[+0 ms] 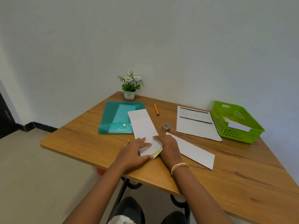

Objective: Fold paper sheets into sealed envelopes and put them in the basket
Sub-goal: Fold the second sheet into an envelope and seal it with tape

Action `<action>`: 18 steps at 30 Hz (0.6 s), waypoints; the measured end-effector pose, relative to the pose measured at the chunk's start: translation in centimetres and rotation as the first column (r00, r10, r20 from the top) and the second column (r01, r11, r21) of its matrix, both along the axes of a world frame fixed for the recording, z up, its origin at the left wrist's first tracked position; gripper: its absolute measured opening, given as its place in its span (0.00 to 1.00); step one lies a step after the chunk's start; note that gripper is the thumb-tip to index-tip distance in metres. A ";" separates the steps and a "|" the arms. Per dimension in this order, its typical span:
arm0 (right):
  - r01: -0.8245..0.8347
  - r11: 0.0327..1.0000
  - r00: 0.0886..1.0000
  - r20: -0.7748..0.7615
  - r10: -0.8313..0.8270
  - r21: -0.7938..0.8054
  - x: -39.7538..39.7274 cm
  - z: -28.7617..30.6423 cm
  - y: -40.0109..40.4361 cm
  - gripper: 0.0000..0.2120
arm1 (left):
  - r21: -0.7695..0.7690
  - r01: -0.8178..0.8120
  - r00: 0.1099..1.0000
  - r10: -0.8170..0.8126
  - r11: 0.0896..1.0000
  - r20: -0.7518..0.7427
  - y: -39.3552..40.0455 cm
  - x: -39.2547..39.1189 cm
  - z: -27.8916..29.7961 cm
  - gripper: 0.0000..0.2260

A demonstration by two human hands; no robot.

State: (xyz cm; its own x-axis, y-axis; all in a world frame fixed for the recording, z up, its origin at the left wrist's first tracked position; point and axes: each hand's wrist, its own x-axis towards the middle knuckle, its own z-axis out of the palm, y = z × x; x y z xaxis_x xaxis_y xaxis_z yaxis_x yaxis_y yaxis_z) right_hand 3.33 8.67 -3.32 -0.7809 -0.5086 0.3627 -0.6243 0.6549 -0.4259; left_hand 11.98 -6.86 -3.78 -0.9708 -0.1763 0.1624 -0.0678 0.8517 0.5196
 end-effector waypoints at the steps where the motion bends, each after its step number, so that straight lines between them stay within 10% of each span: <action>1: -0.014 1.000 1.000 0.021 0.014 0.010 0.0 0.1 0.0 0.21 | -0.005 -0.017 1.000 0.017 1.000 -0.012 0.1 0.0 0.1 0.25; 8: 0.321 0.936 0.947 0.012 -0.322 -0.143 -0.2 0.5 2.6 0.19 | 0.027 -0.083 0.995 0.084 0.996 -0.060 0.4 0.1 0.3 0.19; 18: 0.337 0.865 0.850 0.275 -0.449 0.372 -3.8 2.2 8.8 0.45 | -0.095 -0.004 0.991 0.016 0.995 0.129 0.9 -0.9 1.1 0.25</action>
State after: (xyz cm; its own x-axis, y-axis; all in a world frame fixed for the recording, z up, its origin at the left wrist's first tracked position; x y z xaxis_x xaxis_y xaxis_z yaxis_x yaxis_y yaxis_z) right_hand -0.48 17.46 -1.11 -0.9819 -0.1703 -0.0828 -0.1377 0.9423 -0.3053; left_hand 11.12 -5.94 -2.67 -0.9831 -0.1760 0.0514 -0.1382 0.8955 0.4230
